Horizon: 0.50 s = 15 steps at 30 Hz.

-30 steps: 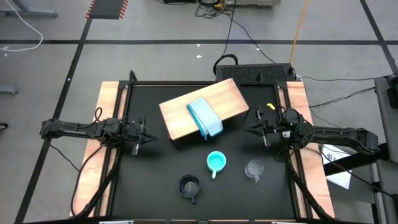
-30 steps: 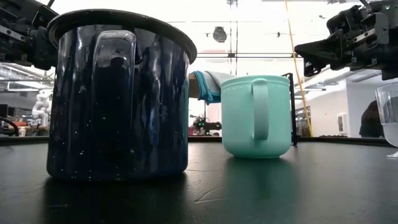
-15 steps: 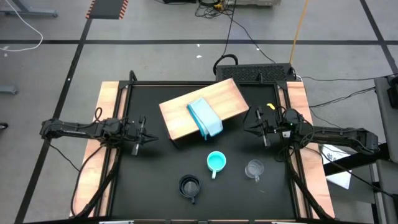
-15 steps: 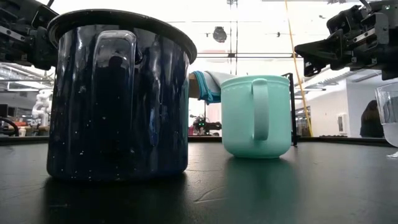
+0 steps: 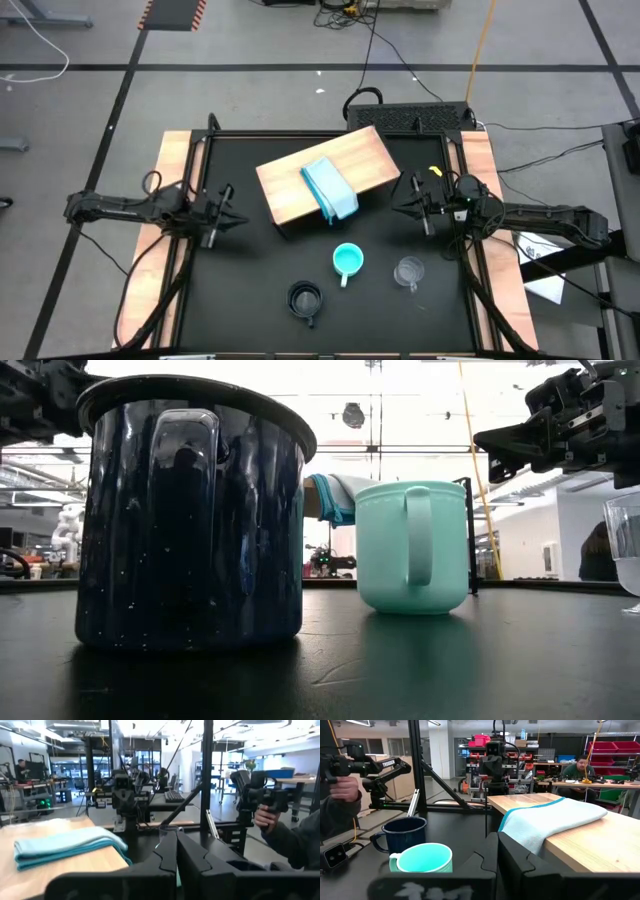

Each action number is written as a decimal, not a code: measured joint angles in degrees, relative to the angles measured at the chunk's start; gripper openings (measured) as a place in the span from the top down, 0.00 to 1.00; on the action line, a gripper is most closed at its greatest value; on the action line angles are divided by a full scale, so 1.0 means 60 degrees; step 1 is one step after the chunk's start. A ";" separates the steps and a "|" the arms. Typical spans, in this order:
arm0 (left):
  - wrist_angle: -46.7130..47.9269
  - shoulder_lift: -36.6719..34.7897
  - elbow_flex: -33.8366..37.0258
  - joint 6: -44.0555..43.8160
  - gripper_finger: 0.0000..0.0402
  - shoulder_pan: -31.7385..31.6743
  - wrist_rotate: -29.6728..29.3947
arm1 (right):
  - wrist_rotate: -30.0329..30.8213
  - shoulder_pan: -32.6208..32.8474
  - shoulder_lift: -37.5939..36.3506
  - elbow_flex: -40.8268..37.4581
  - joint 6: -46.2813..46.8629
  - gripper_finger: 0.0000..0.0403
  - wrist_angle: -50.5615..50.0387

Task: Stack small to large cups/mugs on shelf
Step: Put the dark blue mug to the left on the shelf

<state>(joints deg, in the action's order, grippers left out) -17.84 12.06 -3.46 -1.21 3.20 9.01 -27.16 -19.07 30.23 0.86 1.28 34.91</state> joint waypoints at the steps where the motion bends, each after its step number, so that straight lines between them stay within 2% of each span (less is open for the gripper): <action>1: -0.0043 0.0008 -0.0055 -0.0032 0.99 0.0000 -0.0003 | 0.0000 -0.0003 -0.0003 0.0001 -0.0003 1.00 0.0001; 8: 0.0218 0.0194 -0.0885 -0.0359 1.00 0.0000 0.0363 | 0.0000 0.0000 -0.0002 -0.0002 0.0000 1.00 -0.0002; 15: 0.0491 0.1634 -0.1949 -0.0661 1.00 0.0090 0.0518 | 0.0000 -0.0001 0.0001 0.0001 0.0000 1.00 -0.0003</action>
<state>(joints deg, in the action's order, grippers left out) -14.89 21.86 -15.16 -5.17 3.74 12.12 -27.16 -19.07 30.24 0.86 1.28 34.89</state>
